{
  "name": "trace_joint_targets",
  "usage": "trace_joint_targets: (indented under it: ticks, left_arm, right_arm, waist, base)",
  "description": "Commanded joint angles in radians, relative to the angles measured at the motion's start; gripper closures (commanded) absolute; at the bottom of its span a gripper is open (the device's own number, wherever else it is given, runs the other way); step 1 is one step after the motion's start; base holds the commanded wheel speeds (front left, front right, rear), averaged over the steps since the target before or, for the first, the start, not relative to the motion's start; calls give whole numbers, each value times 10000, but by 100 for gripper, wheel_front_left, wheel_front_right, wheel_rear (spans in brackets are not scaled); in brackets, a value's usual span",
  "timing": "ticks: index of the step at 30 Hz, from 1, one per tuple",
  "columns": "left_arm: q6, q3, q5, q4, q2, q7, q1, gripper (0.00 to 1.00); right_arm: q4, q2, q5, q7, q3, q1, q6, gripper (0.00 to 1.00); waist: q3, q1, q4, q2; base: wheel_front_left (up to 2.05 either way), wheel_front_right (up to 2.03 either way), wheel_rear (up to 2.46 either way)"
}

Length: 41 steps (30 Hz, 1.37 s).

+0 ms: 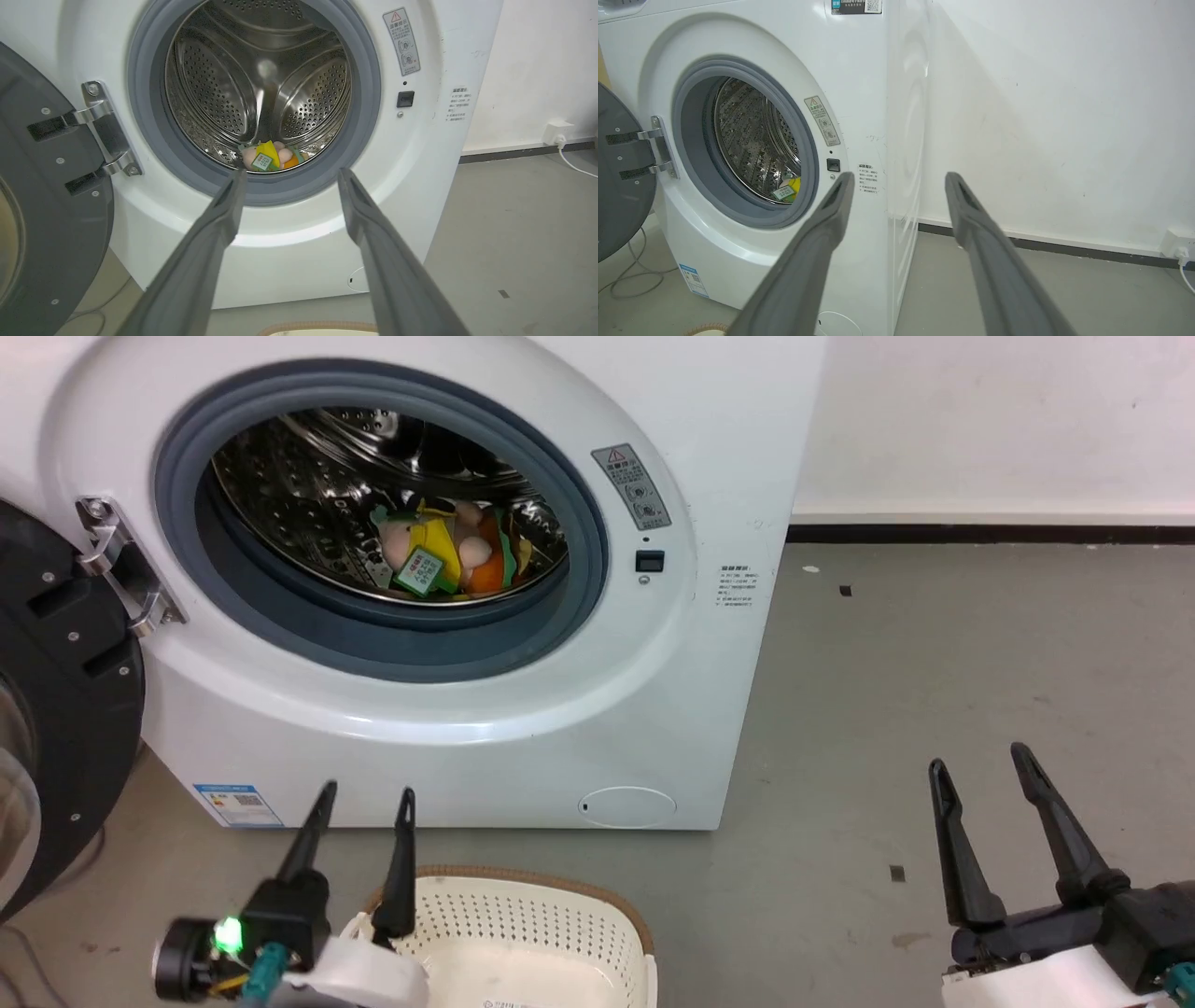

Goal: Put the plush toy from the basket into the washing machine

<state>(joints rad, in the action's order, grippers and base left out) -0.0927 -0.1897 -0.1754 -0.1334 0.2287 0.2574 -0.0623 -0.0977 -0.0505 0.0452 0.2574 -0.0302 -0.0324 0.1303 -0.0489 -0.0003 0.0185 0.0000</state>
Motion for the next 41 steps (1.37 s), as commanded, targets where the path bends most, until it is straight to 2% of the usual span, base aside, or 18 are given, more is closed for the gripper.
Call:
trace_joint_targets:
  ticks: [1, 7, 12, 13, 41]
  left_arm:
    - [-94, -54, 77, 120, -180, 43, 318, 0]
    - [-209, -87, 205, 152, -386, 43, 653, 0]
    - [-124, 152, -40, 151, -540, 43, 756, 0]
    - [-99, 143, -39, 122, -538, -1, 638, 100]
    - [134, 530, 373, 391, -822, -601, 631, 100]
  right_arm:
    - [66, 3, 123, 44, 21, -181, 4, 0]
    - [90, 3, 219, 44, 56, -220, 4, 0]
    - [113, 3, 279, 44, 173, -243, 4, 0]
    - [81, 0, 260, -1, 159, -107, 0, 100]
    - [286, 1, 101, -590, 196, -5, -1, 100]
  waist:
    - [86, 3, -20, 0]
    - [97, 3, -69, 0]
    - [51, 3, -94, 0]
    - [52, 3, -95, 0]
    - [149, 3, -119, 0]
  base:
    - [0, 0, 0]
    - [0, 0, 0]
    - [0, 0, 0]
    - [0, 0, 0]
    - [0, 0, 0]
